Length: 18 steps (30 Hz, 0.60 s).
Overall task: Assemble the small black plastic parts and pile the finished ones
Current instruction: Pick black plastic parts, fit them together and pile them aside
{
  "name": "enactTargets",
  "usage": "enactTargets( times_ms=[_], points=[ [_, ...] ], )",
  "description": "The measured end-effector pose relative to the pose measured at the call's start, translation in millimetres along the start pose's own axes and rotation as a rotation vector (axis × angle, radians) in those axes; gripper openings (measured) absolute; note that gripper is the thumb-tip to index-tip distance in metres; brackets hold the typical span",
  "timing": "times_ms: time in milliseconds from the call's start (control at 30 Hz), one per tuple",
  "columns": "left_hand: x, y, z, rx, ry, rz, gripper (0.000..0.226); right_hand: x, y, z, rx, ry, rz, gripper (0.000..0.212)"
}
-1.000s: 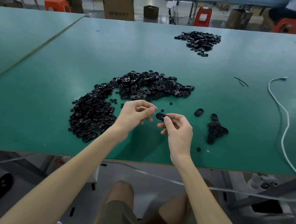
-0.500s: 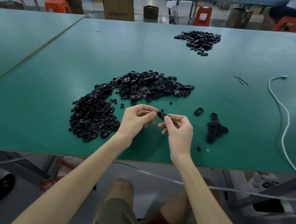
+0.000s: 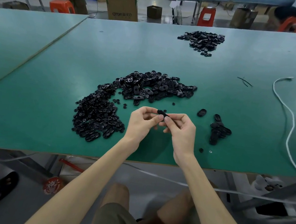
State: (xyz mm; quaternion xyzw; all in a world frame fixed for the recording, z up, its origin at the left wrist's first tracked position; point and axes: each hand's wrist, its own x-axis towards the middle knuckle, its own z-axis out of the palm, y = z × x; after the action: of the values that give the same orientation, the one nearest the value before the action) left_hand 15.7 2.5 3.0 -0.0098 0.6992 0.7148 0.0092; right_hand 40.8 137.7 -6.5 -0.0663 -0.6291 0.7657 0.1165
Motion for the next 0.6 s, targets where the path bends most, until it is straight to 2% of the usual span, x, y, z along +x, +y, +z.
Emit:
enactTargets(
  times_ms=[333, 600],
  points=[
    [-2.5, 1.3, 1.2, -0.008, 0.004, -0.016, 0.024, 0.7, 1.3, -1.2, 0.015, -0.037, -0.006, 0.008],
    [-5.2, -0.7, 2.7, 0.088, -0.014, 0.073, 0.014, 0.3, 0.8, -1.4, 0.052, -0.042, 0.007, 0.005]
  ],
)
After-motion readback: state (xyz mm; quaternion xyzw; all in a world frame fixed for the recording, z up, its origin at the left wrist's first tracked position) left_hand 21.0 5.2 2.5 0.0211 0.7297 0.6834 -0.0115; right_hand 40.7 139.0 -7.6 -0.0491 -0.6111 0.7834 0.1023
